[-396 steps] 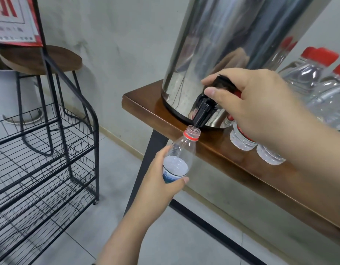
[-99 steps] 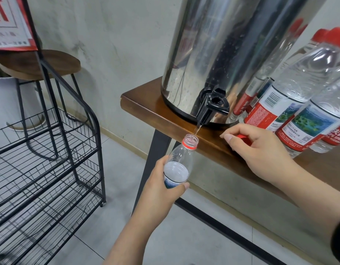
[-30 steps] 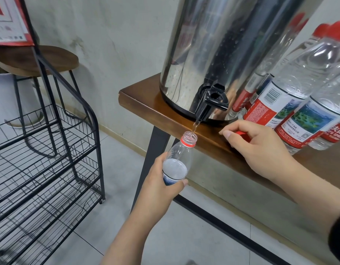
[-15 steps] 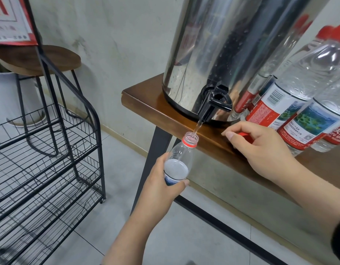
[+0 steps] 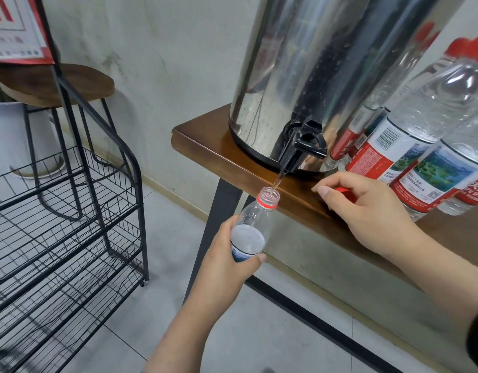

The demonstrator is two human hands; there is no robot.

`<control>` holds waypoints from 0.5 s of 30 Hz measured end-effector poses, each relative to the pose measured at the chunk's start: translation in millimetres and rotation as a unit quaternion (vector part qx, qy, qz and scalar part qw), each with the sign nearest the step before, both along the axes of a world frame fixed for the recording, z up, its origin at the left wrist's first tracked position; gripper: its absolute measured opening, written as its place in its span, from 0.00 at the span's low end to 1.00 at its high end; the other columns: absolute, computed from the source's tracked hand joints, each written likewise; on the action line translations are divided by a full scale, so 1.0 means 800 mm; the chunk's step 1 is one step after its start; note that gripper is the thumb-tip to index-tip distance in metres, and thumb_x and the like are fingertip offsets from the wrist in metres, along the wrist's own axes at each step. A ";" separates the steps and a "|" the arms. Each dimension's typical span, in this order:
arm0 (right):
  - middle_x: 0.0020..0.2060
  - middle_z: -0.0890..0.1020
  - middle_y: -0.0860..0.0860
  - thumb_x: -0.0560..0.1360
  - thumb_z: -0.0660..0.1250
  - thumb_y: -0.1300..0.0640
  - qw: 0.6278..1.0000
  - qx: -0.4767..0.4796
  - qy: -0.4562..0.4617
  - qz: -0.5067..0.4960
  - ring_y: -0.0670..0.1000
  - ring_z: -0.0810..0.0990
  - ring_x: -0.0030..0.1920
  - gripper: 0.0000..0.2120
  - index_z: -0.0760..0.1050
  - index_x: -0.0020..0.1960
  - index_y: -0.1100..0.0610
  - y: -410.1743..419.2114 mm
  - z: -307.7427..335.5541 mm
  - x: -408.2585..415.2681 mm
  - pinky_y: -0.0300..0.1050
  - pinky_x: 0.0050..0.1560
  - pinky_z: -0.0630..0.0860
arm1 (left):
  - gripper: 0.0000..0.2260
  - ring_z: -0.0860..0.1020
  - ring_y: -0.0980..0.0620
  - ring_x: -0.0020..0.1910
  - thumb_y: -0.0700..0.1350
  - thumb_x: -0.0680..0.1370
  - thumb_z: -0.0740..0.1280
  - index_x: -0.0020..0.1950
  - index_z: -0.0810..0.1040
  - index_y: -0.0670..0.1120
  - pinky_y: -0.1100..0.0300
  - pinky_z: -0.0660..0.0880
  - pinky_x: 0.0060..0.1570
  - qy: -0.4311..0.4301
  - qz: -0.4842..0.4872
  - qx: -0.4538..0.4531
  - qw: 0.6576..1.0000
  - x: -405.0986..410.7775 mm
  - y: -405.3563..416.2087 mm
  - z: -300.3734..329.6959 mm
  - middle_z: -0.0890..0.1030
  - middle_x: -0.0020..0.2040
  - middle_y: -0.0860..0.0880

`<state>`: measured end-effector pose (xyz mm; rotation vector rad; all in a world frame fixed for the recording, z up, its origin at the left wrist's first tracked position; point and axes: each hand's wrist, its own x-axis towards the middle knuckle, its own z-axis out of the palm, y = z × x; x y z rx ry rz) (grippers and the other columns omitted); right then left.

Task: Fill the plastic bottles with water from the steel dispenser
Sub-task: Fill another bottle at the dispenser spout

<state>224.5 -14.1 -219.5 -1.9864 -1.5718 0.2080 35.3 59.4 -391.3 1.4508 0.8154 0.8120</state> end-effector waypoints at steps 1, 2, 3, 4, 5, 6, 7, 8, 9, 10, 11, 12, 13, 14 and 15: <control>0.45 0.81 0.32 0.80 0.66 0.49 1.000 0.000 0.000 -0.001 0.37 0.78 0.49 0.06 0.80 0.48 0.40 0.000 0.000 0.000 0.36 0.43 0.70 | 0.33 0.77 0.60 0.62 0.47 0.73 0.78 0.72 0.66 0.65 0.75 0.74 0.51 0.000 -0.001 0.000 1.000 0.000 0.000 0.000 0.77 0.62 0.62; 0.44 0.81 0.32 0.80 0.66 0.49 1.000 0.000 0.000 -0.001 0.36 0.78 0.49 0.06 0.81 0.48 0.40 0.000 0.000 0.000 0.35 0.43 0.69 | 0.33 0.77 0.60 0.62 0.47 0.73 0.78 0.71 0.66 0.65 0.75 0.74 0.51 -0.001 -0.001 0.001 1.000 0.000 0.000 0.000 0.77 0.62 0.62; 0.44 0.81 0.32 0.79 0.66 0.49 1.000 0.001 -0.001 -0.002 0.36 0.78 0.48 0.06 0.81 0.48 0.40 0.000 0.000 0.000 0.35 0.43 0.69 | 0.33 0.77 0.60 0.62 0.47 0.74 0.78 0.72 0.66 0.65 0.75 0.74 0.52 -0.002 -0.001 0.001 1.000 0.000 0.000 -0.001 0.77 0.62 0.62; 0.44 0.81 0.32 0.79 0.66 0.49 1.000 0.001 -0.003 -0.003 0.36 0.78 0.48 0.06 0.81 0.48 0.40 0.000 0.000 0.001 0.34 0.43 0.69 | 0.33 0.77 0.60 0.62 0.47 0.74 0.78 0.72 0.66 0.65 0.75 0.74 0.52 -0.003 -0.001 0.001 1.000 0.000 0.000 -0.001 0.77 0.62 0.62; 0.43 0.81 0.32 0.79 0.66 0.49 1.000 0.000 -0.004 -0.003 0.36 0.78 0.48 0.06 0.81 0.48 0.40 0.000 0.000 0.001 0.34 0.43 0.69 | 0.33 0.77 0.60 0.62 0.47 0.74 0.78 0.72 0.66 0.65 0.75 0.74 0.52 -0.002 -0.001 0.001 1.000 0.000 0.000 -0.001 0.77 0.62 0.62; 0.44 0.81 0.32 0.80 0.66 0.49 1.000 0.000 -0.004 -0.002 0.36 0.78 0.48 0.06 0.81 0.48 0.40 0.000 -0.001 0.001 0.35 0.43 0.69 | 0.33 0.77 0.60 0.62 0.47 0.73 0.79 0.72 0.66 0.64 0.75 0.74 0.52 -0.002 -0.002 0.001 1.000 0.000 0.000 -0.001 0.77 0.63 0.62; 0.44 0.81 0.32 0.80 0.66 0.49 1.000 0.000 -0.004 -0.001 0.36 0.78 0.49 0.06 0.81 0.48 0.40 0.000 -0.001 0.001 0.35 0.44 0.70 | 0.34 0.77 0.60 0.62 0.47 0.73 0.79 0.72 0.66 0.65 0.75 0.74 0.52 -0.002 -0.003 0.001 1.000 0.000 0.000 -0.001 0.77 0.63 0.62; 0.44 0.81 0.32 0.80 0.66 0.49 1.000 0.001 -0.004 -0.002 0.36 0.78 0.49 0.06 0.81 0.48 0.41 0.001 -0.001 0.002 0.35 0.44 0.70 | 0.34 0.77 0.59 0.63 0.47 0.73 0.79 0.72 0.66 0.65 0.74 0.75 0.53 -0.003 -0.003 0.000 1.000 0.000 0.000 -0.001 0.77 0.63 0.62; 0.44 0.81 0.32 0.80 0.66 0.49 1.000 0.002 -0.005 -0.003 0.37 0.78 0.48 0.06 0.81 0.48 0.41 0.000 -0.001 0.002 0.35 0.43 0.70 | 0.34 0.77 0.59 0.63 0.47 0.73 0.79 0.72 0.66 0.65 0.74 0.75 0.53 -0.004 -0.004 0.000 1.000 0.000 0.000 -0.002 0.77 0.63 0.62; 0.43 0.81 0.32 0.80 0.66 0.49 1.000 0.004 -0.007 -0.003 0.37 0.79 0.48 0.06 0.81 0.48 0.41 0.000 -0.001 0.002 0.35 0.43 0.70 | 0.34 0.77 0.59 0.63 0.47 0.73 0.78 0.72 0.66 0.65 0.74 0.74 0.53 -0.004 -0.004 0.000 1.000 0.000 0.001 -0.002 0.77 0.63 0.61; 0.43 0.81 0.33 0.80 0.66 0.49 1.000 0.005 -0.008 -0.003 0.37 0.79 0.48 0.06 0.81 0.48 0.41 0.000 -0.001 0.002 0.34 0.43 0.70 | 0.33 0.77 0.58 0.63 0.46 0.73 0.78 0.72 0.66 0.64 0.75 0.74 0.53 -0.005 -0.004 0.000 1.000 0.000 0.001 -0.003 0.77 0.63 0.61; 0.43 0.81 0.33 0.80 0.66 0.49 1.000 0.005 -0.010 -0.003 0.38 0.79 0.48 0.06 0.81 0.48 0.41 0.000 -0.002 0.002 0.34 0.43 0.70 | 0.33 0.77 0.58 0.63 0.46 0.73 0.78 0.72 0.66 0.64 0.75 0.74 0.53 -0.005 -0.004 0.000 1.000 0.000 0.000 -0.002 0.77 0.63 0.61; 0.43 0.81 0.33 0.80 0.66 0.49 1.000 0.005 -0.011 -0.003 0.37 0.79 0.48 0.06 0.81 0.48 0.41 0.000 -0.001 0.002 0.33 0.43 0.70 | 0.33 0.77 0.59 0.63 0.46 0.74 0.78 0.72 0.66 0.64 0.75 0.74 0.53 -0.006 -0.004 0.000 1.000 0.000 0.000 -0.002 0.77 0.63 0.61; 0.43 0.81 0.33 0.80 0.66 0.49 1.000 0.005 -0.013 -0.003 0.37 0.79 0.48 0.06 0.81 0.47 0.40 0.001 -0.001 0.002 0.32 0.42 0.69 | 0.33 0.77 0.59 0.63 0.46 0.74 0.78 0.72 0.66 0.64 0.75 0.74 0.53 -0.007 -0.002 0.001 1.000 0.000 0.000 -0.002 0.77 0.63 0.61; 0.43 0.81 0.33 0.79 0.66 0.49 1.000 0.006 -0.014 -0.003 0.37 0.79 0.48 0.06 0.81 0.47 0.40 0.001 -0.002 0.002 0.32 0.42 0.69 | 0.33 0.77 0.60 0.63 0.46 0.74 0.78 0.72 0.66 0.64 0.76 0.73 0.52 -0.007 -0.001 0.001 1.000 0.000 0.000 -0.002 0.77 0.63 0.62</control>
